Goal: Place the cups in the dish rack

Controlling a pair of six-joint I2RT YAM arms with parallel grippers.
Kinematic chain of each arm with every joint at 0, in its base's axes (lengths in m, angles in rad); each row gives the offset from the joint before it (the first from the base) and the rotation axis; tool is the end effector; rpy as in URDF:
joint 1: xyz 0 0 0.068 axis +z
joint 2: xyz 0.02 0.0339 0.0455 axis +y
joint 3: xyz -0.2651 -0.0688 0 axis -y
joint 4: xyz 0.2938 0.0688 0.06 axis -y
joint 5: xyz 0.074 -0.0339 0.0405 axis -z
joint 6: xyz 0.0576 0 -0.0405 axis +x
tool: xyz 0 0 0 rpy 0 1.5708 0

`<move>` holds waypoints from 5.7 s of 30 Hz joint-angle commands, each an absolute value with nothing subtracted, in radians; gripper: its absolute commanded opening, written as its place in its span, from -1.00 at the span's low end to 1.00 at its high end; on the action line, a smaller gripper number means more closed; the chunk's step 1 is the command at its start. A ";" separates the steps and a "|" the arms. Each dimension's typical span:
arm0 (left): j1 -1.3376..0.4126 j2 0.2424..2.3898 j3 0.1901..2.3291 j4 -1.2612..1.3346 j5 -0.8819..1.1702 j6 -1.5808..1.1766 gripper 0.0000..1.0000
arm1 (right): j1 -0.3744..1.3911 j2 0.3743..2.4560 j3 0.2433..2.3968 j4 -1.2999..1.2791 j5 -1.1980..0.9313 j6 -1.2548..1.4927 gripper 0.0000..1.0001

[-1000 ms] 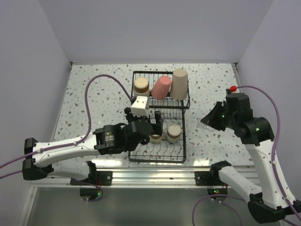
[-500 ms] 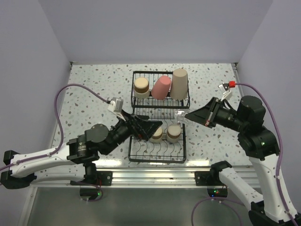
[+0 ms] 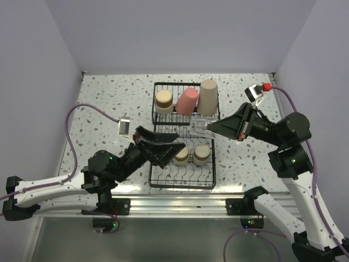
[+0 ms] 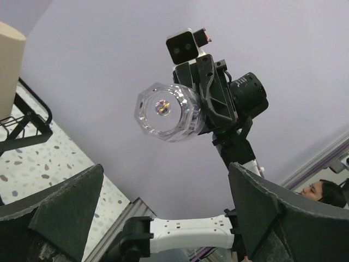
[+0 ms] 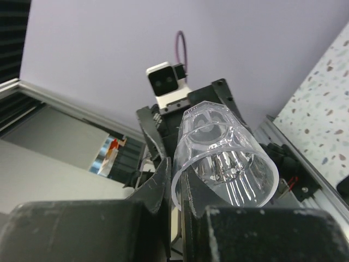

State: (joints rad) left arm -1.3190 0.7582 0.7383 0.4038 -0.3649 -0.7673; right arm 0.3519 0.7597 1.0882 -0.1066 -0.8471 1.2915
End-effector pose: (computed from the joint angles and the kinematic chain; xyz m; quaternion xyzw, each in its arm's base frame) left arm 0.0799 -0.2282 0.3978 0.0051 0.5701 -0.6533 0.4981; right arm 0.1690 0.1080 0.4723 -0.0285 0.6529 0.6962 0.2969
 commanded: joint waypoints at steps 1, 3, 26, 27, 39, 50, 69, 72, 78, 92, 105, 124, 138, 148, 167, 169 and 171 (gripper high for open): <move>-1.324 0.779 0.741 0.560 -0.327 -0.762 1.00 | 0.377 0.767 1.086 0.153 -0.900 1.446 -1.00; -1.324 0.790 0.727 0.607 -0.325 -0.759 1.00 | 0.391 0.772 1.085 0.169 -0.900 1.460 -1.00; -1.322 0.908 0.842 0.696 -0.333 -0.650 0.99 | 0.525 0.825 1.072 0.080 -0.907 1.358 -1.00; -1.322 0.905 0.842 0.696 -0.340 -0.646 0.98 | 0.528 0.827 1.071 0.078 -0.905 1.355 -1.00; -1.322 0.907 0.870 0.661 -0.342 -0.618 0.08 | 0.552 0.851 1.057 0.071 -0.874 1.335 -1.00; -1.322 0.919 0.893 0.609 -0.328 -0.637 0.75 | 0.551 0.884 1.117 0.135 -0.861 1.374 -1.00; -1.322 0.896 0.890 0.575 -0.296 -0.653 0.33 | 0.551 0.876 1.043 0.264 -0.810 1.470 -1.00; -1.322 0.914 0.917 0.549 -0.270 -0.655 0.57 | 0.552 0.877 1.043 0.262 -0.793 1.470 -1.00; -1.322 0.936 0.936 0.546 -0.250 -0.658 0.53 | 0.552 0.874 1.045 0.264 -0.772 1.479 -1.00; -1.322 0.908 0.914 0.520 -0.255 -0.686 0.29 | 0.551 0.839 1.040 0.245 -0.733 1.474 -1.00; -1.322 0.890 0.913 0.482 -0.247 -0.701 0.14 | 0.551 0.816 1.042 0.213 -0.703 1.463 -1.00; -1.322 0.882 0.910 0.486 -0.252 -0.707 0.44 | 0.551 0.730 1.012 0.060 -0.673 1.382 -1.00; -1.322 0.894 0.940 0.445 -0.252 -0.712 -0.64 | 0.551 0.713 1.034 -0.064 -0.650 1.298 -1.00; -1.322 0.822 0.959 0.176 -0.417 -0.768 -1.00 | 0.551 0.672 1.144 -0.440 -0.562 1.069 0.80; -1.348 1.029 1.037 -0.594 -0.552 -0.896 -1.00 | 0.551 0.637 1.266 -1.035 -0.252 0.776 0.91; -1.367 1.064 1.038 -0.591 -0.569 -0.893 -1.00 | 0.551 0.627 1.259 -1.045 -0.247 0.778 0.91; -1.374 1.087 1.045 -0.591 -0.578 -0.887 -1.00 | 0.551 0.624 1.262 -1.065 -0.236 0.775 0.91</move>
State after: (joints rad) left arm -1.3563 1.0855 1.0260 -0.5789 -0.5468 -0.8719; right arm 0.5541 0.6357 1.2629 -1.0344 -0.2737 0.7918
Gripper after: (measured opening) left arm 0.523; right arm 0.953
